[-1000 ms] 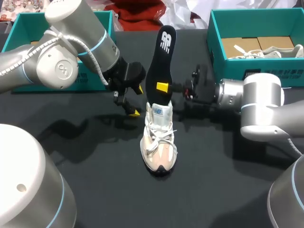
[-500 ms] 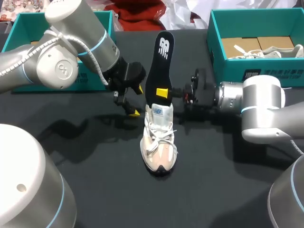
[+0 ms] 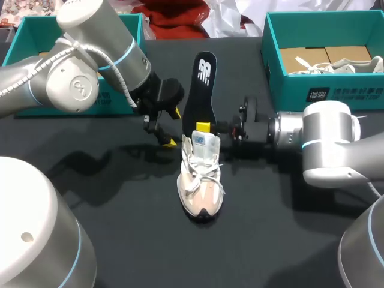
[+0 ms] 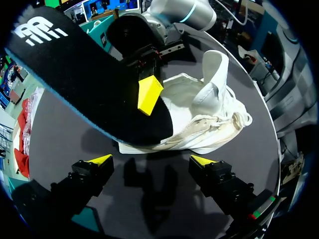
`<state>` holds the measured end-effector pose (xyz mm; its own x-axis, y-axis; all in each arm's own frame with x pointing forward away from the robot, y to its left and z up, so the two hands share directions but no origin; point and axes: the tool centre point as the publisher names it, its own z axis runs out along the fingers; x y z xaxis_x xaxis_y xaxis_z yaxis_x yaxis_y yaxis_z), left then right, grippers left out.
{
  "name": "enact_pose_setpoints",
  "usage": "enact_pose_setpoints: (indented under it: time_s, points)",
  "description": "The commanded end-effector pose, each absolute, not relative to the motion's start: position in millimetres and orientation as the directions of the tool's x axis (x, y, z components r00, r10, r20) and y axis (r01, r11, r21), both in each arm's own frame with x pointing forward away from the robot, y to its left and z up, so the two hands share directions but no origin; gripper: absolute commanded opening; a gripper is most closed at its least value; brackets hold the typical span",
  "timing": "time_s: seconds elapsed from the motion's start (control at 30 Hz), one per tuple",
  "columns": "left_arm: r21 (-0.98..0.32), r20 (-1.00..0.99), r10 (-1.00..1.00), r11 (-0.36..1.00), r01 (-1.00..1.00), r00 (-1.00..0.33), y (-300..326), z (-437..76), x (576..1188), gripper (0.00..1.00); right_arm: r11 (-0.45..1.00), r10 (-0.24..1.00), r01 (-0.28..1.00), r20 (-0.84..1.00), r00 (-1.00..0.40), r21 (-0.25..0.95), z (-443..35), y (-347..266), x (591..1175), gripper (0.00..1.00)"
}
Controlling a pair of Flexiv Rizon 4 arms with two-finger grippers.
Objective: Take the shoe out of the shoebox, open the shoe tongue, remove and reinsert the insole, then place the shoe into the shoebox
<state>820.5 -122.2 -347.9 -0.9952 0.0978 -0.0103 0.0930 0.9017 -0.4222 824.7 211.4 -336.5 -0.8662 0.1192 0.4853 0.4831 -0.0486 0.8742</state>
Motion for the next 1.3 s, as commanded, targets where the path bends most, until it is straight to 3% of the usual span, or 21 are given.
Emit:
enact_pose_setpoints:
  time_s: [0.03, 0.53, 0.67, 1.3]
  points:
    - [-0.421, -0.01, 0.099, 0.902, 0.094, -0.995, -122.7, -348.5, 821.0, 1.0, -0.03, 0.164, 0.489, 0.487, -0.858, 0.872, -346.1, 207.5, 810.6, 0.0]
    - [-0.421, -0.01, 0.099, 0.902, 0.094, -0.995, -122.7, -348.5, 821.0, 1.0, 0.028, 0.155, 0.506, 0.497, -0.854, 0.862, -357.4, 203.7, 805.2, 0.0]
    - [-0.421, -0.01, 0.099, 0.902, 0.094, -0.995, -122.7, -348.5, 821.0, 1.0, 0.021, 0.132, 0.498, 0.492, -0.861, 0.867, -357.2, 204.1, 808.8, 0.16]
    - [-0.421, -0.01, 0.099, 0.902, 0.094, -0.995, -122.7, -348.5, 821.0, 1.0, 0.011, 0.073, 0.471, 0.469, -0.88, 0.882, -338.9, 202.6, 823.3, 0.2]
